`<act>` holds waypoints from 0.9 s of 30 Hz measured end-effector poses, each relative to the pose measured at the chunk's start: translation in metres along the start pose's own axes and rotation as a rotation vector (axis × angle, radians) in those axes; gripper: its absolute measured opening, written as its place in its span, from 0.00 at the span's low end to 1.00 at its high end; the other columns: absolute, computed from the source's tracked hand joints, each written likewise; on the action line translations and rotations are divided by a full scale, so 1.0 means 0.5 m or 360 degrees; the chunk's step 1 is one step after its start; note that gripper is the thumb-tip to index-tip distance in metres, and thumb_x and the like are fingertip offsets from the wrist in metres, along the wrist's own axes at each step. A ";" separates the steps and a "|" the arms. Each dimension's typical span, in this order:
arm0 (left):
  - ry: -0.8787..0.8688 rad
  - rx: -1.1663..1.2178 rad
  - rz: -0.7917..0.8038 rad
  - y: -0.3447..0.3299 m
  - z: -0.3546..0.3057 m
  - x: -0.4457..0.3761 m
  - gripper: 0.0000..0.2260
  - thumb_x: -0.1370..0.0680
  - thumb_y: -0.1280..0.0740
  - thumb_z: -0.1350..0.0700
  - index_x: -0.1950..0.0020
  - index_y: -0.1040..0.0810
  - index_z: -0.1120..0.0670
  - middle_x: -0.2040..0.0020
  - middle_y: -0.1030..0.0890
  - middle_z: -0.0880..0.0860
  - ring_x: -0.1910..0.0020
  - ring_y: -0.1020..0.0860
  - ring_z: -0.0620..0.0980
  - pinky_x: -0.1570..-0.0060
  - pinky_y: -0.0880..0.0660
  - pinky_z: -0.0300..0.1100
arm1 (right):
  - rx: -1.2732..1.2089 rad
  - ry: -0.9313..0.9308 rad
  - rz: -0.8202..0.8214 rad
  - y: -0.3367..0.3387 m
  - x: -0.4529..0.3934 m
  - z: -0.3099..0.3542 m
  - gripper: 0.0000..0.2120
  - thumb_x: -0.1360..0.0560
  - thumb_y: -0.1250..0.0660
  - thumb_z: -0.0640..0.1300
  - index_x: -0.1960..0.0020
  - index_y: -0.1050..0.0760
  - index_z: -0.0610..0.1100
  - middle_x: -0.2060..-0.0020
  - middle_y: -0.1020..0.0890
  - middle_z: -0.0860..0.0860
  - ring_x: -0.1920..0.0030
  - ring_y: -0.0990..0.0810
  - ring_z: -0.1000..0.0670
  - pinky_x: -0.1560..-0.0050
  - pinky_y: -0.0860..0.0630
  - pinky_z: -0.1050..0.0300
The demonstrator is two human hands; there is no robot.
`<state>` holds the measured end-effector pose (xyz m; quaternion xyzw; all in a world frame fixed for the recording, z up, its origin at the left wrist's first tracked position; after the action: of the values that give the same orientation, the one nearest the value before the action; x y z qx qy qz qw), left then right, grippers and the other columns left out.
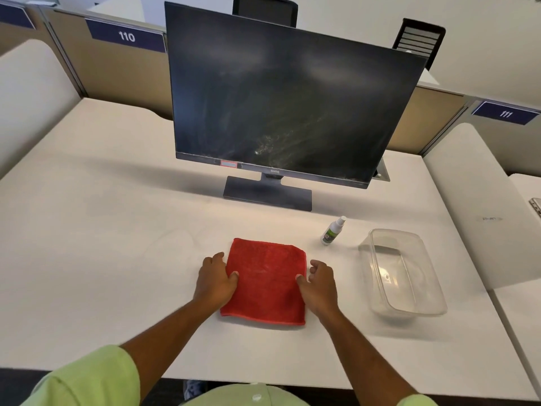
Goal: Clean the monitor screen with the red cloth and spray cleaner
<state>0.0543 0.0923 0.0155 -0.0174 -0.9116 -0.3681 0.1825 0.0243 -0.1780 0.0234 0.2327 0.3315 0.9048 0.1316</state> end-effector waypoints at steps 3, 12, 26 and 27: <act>0.0046 -0.0011 0.0039 -0.008 -0.002 -0.007 0.30 0.24 0.29 0.48 0.25 0.34 0.56 0.35 0.24 0.57 0.38 0.23 0.57 0.39 0.25 0.52 | 0.0040 0.0026 0.0028 -0.015 0.010 0.009 0.29 0.22 0.27 0.50 0.24 0.31 0.46 0.31 0.23 0.48 0.35 0.20 0.46 0.33 0.22 0.46; -0.0149 0.0009 0.0110 -0.003 -0.050 -0.016 0.08 0.22 0.31 0.54 0.44 0.24 0.54 0.49 0.21 0.51 0.49 0.21 0.54 0.49 0.22 0.50 | 0.0536 0.0657 0.0057 -0.025 -0.013 0.129 0.33 0.23 0.25 0.50 0.23 0.34 0.47 0.25 0.31 0.49 0.24 0.32 0.45 0.24 0.32 0.50; -0.0697 0.0091 0.0352 0.128 -0.168 -0.020 0.06 0.19 0.34 0.54 0.44 0.25 0.45 0.48 0.18 0.46 0.51 0.20 0.45 0.51 0.23 0.41 | 0.0172 0.0705 0.0796 0.014 -0.063 0.232 0.18 0.29 0.18 0.47 0.42 0.17 0.46 0.49 0.12 0.49 0.48 0.14 0.45 0.40 0.17 0.40; -0.0678 0.0084 0.0308 0.143 -0.161 -0.025 0.05 0.20 0.32 0.52 0.45 0.24 0.45 0.49 0.18 0.46 0.51 0.20 0.44 0.51 0.24 0.40 | 0.0104 0.0683 0.0834 0.017 -0.059 0.231 0.15 0.28 0.18 0.48 0.44 0.15 0.46 0.51 0.11 0.49 0.49 0.13 0.45 0.40 0.16 0.41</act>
<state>0.1033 0.0912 0.1120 -0.1772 -0.9328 -0.3130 0.0208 0.1077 -0.1339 0.0968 0.1184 0.3093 0.9251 -0.1858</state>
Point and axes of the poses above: each hand's wrist, its own x-axis away from the middle knuckle, its own y-axis out of the back of the hand, z = x × y, the point moved 5 cm from there along -x, towards the middle knuckle
